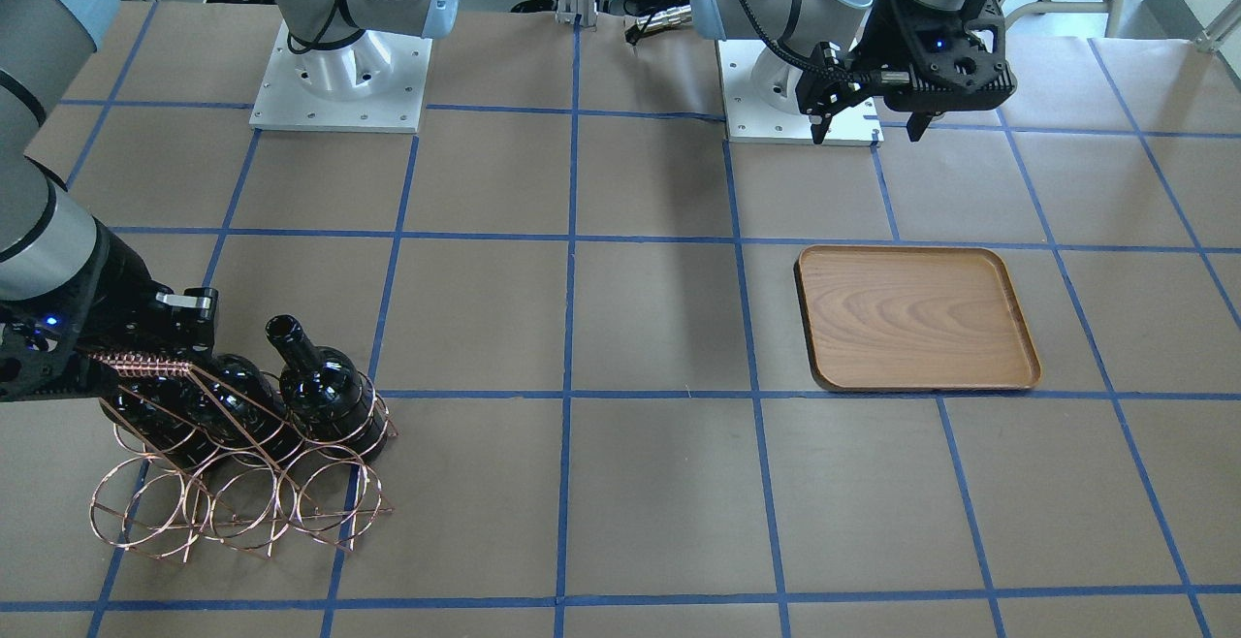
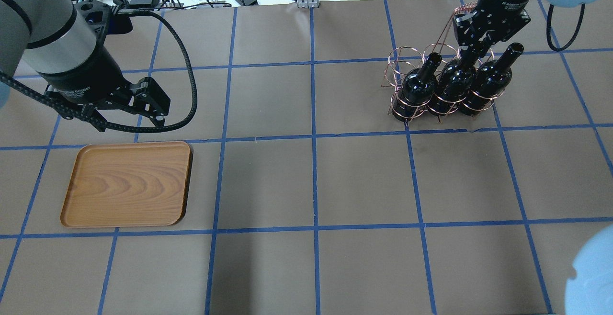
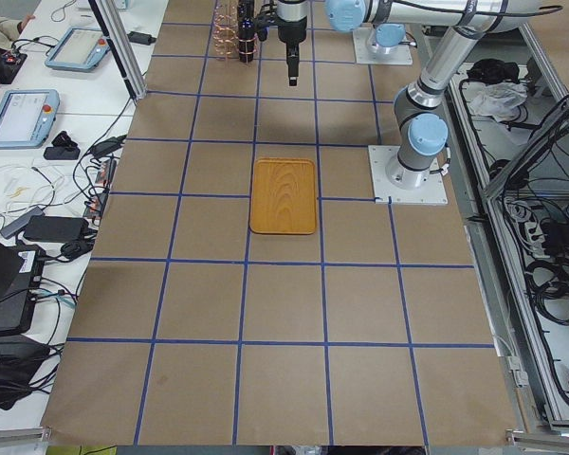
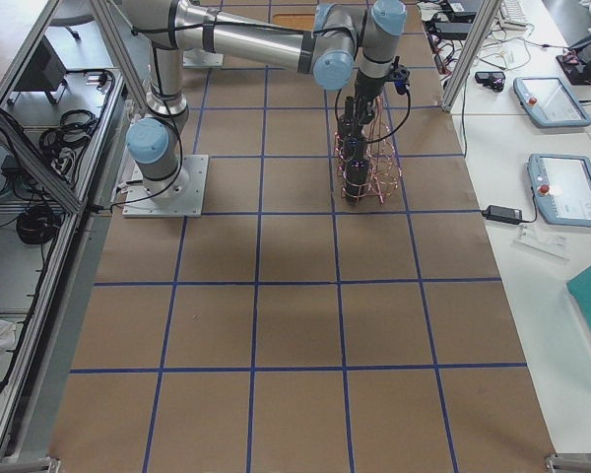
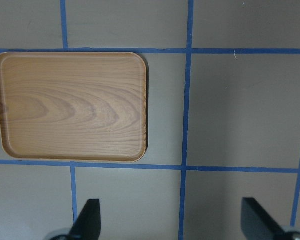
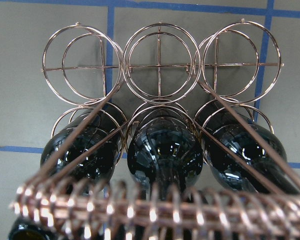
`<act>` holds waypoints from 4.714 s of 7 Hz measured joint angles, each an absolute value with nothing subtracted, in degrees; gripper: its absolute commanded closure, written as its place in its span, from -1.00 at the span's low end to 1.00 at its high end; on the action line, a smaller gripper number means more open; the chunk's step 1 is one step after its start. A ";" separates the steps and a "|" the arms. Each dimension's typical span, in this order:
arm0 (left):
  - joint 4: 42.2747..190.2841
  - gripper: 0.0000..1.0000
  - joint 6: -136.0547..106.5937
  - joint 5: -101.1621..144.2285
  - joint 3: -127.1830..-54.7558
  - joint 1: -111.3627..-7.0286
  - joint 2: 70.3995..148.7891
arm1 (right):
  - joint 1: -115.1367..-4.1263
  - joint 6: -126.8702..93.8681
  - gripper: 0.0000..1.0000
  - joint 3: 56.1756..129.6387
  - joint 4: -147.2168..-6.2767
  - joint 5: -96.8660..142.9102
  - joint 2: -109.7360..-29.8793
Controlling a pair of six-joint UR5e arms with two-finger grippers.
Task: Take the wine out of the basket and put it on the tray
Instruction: 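Close the right gripper and pull the bottle up out of the rack, then swing the bottle upright and carry it toward the table center with the right gripper, then stand the bottle upright on the table and open the right gripper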
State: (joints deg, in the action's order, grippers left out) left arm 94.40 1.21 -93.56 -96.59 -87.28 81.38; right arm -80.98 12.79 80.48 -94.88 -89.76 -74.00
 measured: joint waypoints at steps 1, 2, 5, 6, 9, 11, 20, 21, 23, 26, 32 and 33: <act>94.39 -1.00 1.20 -93.56 -96.59 -87.28 81.38 | -80.96 12.30 0.68 78.11 -93.60 -89.84 -74.89; 94.39 -1.00 1.19 -93.54 -96.59 -87.28 81.39 | -80.95 11.62 0.68 74.69 -90.79 -89.89 -75.77; 94.39 -1.00 1.10 -93.50 -96.59 -87.28 81.52 | -81.13 10.54 0.79 67.66 -79.34 -90.06 -80.95; 94.39 -1.00 1.17 -93.61 -96.59 -87.28 81.50 | -81.28 9.80 0.85 68.58 -75.51 -90.28 -83.18; 94.39 -1.00 1.21 -93.58 -96.59 -87.28 81.48 | -82.08 6.04 0.87 84.67 -76.31 -89.83 -92.27; 94.40 -1.00 1.22 -93.58 -96.59 -87.28 81.47 | -87.85 -2.85 0.86 91.73 -80.66 -89.65 -95.57; 94.36 -1.00 1.20 -93.72 -96.59 -87.28 81.42 | -113.36 -33.29 0.86 82.66 -93.54 -87.31 -78.75; 94.33 -1.00 1.12 -93.70 -96.59 -87.25 81.42 | -115.11 -35.58 0.86 82.48 -94.77 -87.38 -77.28; 94.22 -1.00 1.35 -93.74 -96.50 -86.89 81.34 | -117.69 -38.31 0.85 82.14 -97.80 -88.00 -75.01; 93.87 -1.00 1.33 -93.67 -96.44 -86.67 81.43 | -117.71 -38.45 0.85 80.83 -100.20 -90.63 -72.60; 93.85 -1.00 1.32 -93.48 -96.50 -86.75 81.52 | -117.49 -38.34 -0.20 81.41 -103.92 -91.05 -71.28; 93.83 -1.00 1.32 -93.47 -96.50 -86.75 81.51 | -117.51 -38.30 -0.74 81.47 -103.87 -91.13 -71.28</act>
